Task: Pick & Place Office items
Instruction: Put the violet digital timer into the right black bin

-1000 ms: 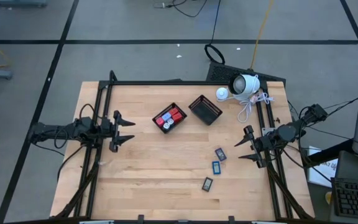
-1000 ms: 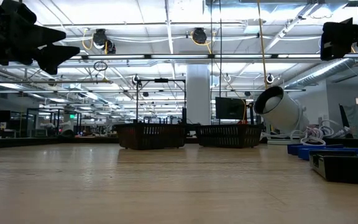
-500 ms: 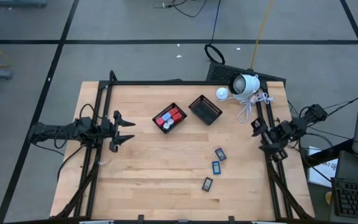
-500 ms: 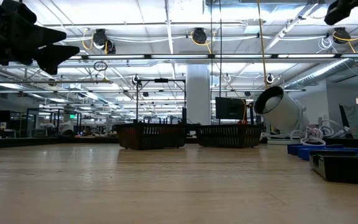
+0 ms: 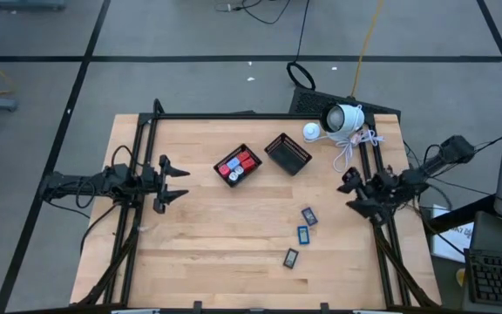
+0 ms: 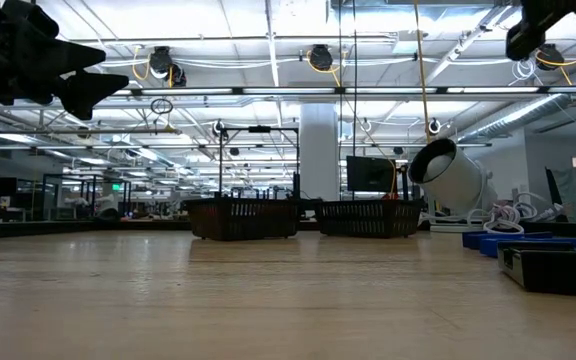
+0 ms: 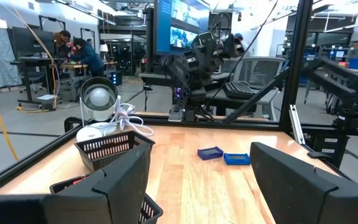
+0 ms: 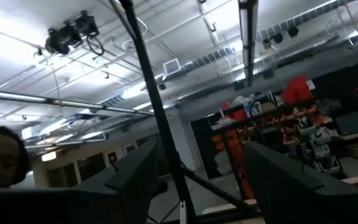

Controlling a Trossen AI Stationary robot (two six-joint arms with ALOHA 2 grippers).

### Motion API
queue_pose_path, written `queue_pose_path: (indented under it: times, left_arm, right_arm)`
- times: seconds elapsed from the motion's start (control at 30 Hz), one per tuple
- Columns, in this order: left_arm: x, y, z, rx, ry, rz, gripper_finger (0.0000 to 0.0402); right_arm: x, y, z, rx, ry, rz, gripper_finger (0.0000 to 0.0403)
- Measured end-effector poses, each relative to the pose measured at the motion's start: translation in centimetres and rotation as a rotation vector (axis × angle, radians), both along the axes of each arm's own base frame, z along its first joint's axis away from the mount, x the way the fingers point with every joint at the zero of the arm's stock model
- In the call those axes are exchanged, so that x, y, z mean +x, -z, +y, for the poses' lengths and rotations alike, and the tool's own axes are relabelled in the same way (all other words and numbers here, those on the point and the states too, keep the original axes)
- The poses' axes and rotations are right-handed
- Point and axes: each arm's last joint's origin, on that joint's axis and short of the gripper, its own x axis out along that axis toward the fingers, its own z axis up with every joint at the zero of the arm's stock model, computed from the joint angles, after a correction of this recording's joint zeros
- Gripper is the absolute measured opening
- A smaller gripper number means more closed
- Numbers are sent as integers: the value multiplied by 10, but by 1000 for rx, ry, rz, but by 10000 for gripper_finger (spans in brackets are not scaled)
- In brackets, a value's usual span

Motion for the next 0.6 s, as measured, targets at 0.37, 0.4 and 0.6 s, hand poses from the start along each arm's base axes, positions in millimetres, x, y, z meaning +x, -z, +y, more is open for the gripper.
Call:
queue_pose_path:
  times: [0.37,0.4,0.6]
  left_arm:
    - [0,0,0,0,1,1,258]
    - [0,0,0,0,1,0,256]
    - [0,0,0,0,1,-1,251]
  right_arm:
    - [75,1,46,-121,10,152,224]
    - [83,1,51,-133,10,168,224]
    - [118,-6,68,-140,73,225,224]
